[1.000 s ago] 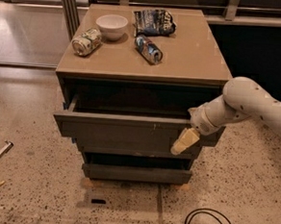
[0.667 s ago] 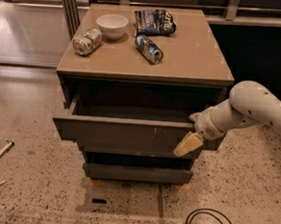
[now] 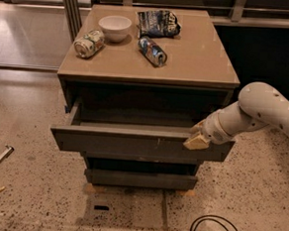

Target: Open top drawer

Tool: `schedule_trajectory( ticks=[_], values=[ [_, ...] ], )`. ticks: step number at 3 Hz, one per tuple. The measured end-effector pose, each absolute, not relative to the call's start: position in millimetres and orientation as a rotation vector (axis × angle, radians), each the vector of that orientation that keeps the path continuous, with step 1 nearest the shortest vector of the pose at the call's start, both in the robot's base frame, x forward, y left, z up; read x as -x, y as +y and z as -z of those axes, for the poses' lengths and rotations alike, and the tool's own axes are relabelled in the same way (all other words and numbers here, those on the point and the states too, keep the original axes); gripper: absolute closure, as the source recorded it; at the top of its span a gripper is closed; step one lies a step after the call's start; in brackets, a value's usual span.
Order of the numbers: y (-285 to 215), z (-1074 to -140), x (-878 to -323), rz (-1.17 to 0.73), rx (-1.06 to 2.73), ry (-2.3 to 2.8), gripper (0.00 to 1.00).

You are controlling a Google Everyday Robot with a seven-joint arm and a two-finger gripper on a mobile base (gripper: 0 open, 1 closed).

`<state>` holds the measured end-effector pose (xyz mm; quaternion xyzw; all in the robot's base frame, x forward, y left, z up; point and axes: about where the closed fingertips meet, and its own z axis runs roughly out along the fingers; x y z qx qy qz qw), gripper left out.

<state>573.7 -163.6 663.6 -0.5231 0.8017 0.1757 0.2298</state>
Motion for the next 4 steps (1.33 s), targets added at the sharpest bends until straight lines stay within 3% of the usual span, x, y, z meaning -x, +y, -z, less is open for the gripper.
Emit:
schedule_trajectory(
  ticks=[1, 3, 4],
  values=[
    [-165.6, -666.0, -555.3, -0.496, 1.454, 2.208, 0.62],
    [-165.6, -665.9, -555.3, -0.496, 1.454, 2.208, 0.16],
    [-164.7, -664.4, -555.0, -0.497, 1.456, 2.211, 0.00]
  ],
)
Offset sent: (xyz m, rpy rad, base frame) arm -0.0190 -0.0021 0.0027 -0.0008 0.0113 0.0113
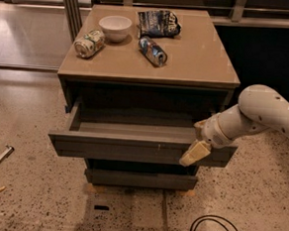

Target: Open top drawer

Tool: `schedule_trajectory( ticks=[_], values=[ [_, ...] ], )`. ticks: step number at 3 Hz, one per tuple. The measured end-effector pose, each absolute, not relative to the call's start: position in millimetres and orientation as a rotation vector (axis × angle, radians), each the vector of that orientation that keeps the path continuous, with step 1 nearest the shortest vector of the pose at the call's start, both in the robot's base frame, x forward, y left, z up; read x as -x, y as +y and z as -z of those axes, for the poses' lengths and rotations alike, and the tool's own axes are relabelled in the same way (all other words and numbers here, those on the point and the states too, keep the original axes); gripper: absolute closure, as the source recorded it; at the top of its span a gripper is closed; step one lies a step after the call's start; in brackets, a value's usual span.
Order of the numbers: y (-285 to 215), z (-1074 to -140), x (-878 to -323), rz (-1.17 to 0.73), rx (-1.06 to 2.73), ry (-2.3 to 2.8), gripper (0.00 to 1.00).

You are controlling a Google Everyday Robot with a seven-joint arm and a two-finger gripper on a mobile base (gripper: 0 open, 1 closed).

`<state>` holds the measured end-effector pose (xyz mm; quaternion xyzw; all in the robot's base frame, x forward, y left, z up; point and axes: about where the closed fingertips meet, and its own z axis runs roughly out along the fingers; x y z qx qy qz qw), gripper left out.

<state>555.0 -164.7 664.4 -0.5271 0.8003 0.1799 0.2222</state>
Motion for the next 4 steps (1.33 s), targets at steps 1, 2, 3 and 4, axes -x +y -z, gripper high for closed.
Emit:
schedule_trajectory(
  ticks=[1, 2, 3, 4],
  values=[
    [-158.4, -654.4, -541.0, -0.528, 1.496, 2.212, 0.00],
    [-152.6, -649.1, -519.9, -0.562, 1.555, 2.208, 0.00],
    [-152.6, -652.1, -519.8, -0.562, 1.555, 2.208, 0.00],
    [-152.5, -651.9, -486.2, -0.566, 1.603, 2.217, 0.19]
  ],
)
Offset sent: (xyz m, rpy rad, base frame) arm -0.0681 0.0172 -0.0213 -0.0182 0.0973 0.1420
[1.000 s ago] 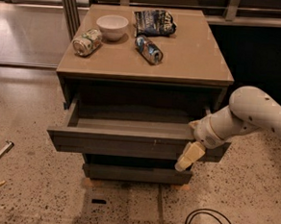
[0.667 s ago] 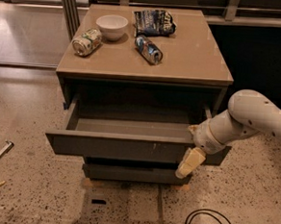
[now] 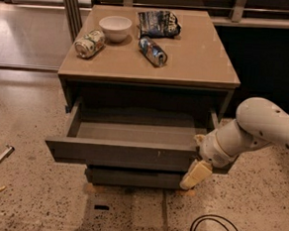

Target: Open top drawer

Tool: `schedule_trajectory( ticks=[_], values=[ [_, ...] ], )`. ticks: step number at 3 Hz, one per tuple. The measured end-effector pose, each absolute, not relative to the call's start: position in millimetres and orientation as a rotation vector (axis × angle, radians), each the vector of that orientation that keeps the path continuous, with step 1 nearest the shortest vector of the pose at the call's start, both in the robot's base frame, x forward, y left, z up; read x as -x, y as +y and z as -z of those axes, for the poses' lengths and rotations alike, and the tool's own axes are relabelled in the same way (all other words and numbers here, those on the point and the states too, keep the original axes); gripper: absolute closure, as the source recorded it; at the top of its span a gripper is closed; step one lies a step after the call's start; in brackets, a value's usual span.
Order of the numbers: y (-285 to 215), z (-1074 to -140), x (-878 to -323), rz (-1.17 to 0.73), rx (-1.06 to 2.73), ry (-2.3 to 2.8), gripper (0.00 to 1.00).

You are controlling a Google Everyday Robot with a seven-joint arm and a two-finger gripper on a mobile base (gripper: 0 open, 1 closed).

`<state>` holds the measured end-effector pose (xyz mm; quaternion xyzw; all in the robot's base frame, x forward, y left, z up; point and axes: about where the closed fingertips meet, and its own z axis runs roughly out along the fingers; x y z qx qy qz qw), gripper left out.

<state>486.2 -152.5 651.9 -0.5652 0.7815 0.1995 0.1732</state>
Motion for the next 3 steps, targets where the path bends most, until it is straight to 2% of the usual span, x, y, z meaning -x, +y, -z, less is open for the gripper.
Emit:
schedule_trajectory(
  ticks=[2, 3],
  values=[
    [-152.6, -658.6, -488.4, -0.566, 1.603, 2.217, 0.65],
    [-153.0, -659.2, -491.3, -0.566, 1.603, 2.217, 0.62]
  ],
)
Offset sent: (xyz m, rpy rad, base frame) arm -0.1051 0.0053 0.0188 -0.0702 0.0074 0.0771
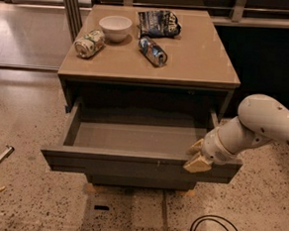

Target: Open top drawer

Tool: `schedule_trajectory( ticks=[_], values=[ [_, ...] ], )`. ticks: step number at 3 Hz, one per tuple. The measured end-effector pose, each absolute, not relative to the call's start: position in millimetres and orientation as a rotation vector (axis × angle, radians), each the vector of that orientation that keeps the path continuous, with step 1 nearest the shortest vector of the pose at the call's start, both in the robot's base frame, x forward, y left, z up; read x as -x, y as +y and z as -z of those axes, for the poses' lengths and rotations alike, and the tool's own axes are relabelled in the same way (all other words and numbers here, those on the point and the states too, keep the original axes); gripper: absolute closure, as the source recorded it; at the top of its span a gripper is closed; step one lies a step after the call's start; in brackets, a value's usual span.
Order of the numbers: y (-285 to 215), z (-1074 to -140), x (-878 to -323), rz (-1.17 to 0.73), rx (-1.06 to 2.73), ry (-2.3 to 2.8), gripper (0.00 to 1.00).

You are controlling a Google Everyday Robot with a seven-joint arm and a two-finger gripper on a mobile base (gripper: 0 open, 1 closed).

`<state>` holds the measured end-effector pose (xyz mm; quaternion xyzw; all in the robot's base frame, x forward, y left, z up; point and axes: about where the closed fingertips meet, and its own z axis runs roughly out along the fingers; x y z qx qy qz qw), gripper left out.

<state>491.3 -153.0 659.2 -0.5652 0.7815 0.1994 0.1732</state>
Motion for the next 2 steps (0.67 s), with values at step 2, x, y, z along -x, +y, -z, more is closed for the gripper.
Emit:
schedule_trajectory(
  ticks=[2],
  values=[
    [-150.2, -663.4, -460.1, -0.556, 1.640, 2.209, 0.15]
  ],
)
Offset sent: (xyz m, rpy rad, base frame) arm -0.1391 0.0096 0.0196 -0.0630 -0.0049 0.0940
